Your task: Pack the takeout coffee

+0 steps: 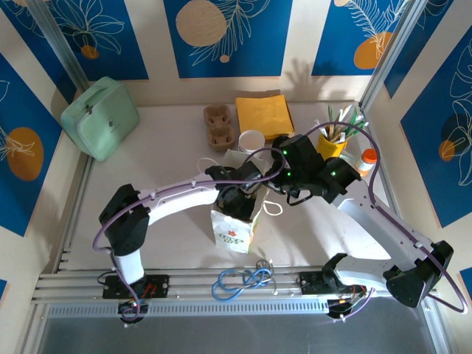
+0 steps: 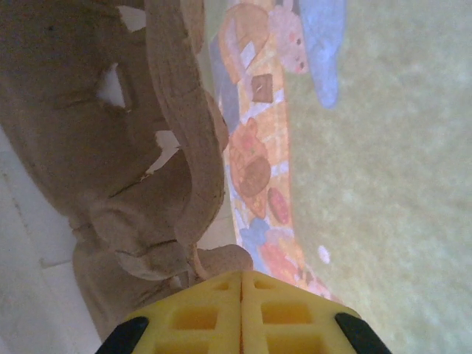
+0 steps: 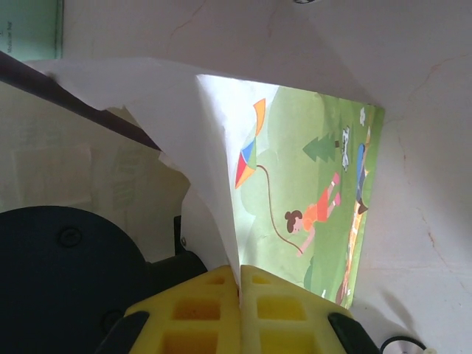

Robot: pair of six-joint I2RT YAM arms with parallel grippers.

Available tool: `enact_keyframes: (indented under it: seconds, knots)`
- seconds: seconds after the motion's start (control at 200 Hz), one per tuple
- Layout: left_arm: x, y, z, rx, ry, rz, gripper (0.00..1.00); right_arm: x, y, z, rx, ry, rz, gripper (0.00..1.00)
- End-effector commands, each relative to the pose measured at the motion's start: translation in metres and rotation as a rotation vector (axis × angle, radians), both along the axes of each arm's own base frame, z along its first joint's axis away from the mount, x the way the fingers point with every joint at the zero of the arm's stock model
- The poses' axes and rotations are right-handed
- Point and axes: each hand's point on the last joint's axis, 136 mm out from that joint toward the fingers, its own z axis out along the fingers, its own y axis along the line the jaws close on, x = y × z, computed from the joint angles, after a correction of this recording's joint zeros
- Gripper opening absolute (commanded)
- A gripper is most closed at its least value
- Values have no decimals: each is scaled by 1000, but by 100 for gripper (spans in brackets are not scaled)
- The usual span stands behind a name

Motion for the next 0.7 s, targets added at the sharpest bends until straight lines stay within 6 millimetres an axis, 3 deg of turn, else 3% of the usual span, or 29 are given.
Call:
enact_keyframes:
  seconds: [0.0, 0.295, 0.525, 0.695]
  knots:
    - [-17, 18, -48, 131, 91, 2, 8, -1, 21, 23, 100, -42, 67, 0]
    - [-15, 28, -35, 137, 53, 25, 8, 1, 11, 38, 82, -89, 52, 0]
    - [-11, 32, -17, 113, 9, 54, 7, 0, 2, 28, 54, -66, 34, 0]
    - [-6, 41, -18, 161, -16, 78, 7, 0, -3, 28, 34, -75, 25, 0]
